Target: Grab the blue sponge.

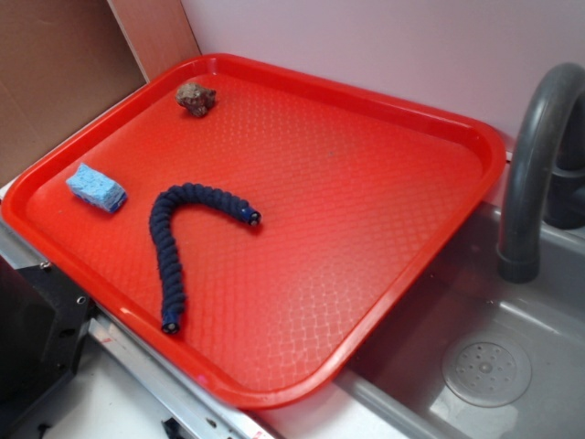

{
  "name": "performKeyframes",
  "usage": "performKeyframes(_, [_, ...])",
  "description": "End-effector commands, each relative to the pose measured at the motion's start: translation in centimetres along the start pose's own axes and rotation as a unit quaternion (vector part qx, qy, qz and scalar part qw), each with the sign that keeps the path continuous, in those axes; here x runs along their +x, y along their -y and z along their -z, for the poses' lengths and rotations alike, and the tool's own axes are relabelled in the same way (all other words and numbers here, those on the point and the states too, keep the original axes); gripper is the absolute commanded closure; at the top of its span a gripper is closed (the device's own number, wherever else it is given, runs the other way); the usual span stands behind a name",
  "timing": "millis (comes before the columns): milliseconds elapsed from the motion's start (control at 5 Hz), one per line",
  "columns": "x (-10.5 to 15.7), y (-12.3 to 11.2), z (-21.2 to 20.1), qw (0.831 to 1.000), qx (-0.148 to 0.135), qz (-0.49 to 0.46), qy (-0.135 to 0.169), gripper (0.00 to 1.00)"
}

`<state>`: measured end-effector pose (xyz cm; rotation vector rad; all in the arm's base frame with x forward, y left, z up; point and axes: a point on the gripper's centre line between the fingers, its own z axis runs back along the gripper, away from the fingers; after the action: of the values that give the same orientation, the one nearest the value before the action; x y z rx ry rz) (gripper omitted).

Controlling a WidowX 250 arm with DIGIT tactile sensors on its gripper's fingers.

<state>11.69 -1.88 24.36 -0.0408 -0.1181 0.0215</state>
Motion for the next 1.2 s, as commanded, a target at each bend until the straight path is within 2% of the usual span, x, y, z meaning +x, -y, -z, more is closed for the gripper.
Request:
performKeyframes(0, [0.0,0.0,0.0,1.0,0.0,0.0,0.0,0.0])
performKeyframes(200, [1.7,-1.4,0.7,0.992,0.019,-0.123,0.019,0.0])
performKeyframes(400, [2.7,-2.6,1.9,0.971,0.037,-0.234,0.017,0.0])
performKeyframes(600, [3.2,-4.0,4.2,0.947,0.067,-0.312,0.018,0.0])
performKeyframes(800, [2.7,-5.3,8.4,0.914,0.1,-0.393,0.019,0.0])
performKeyframes(1000, [2.0,-5.8,11.5,0.906,0.118,-0.406,0.013,0.0])
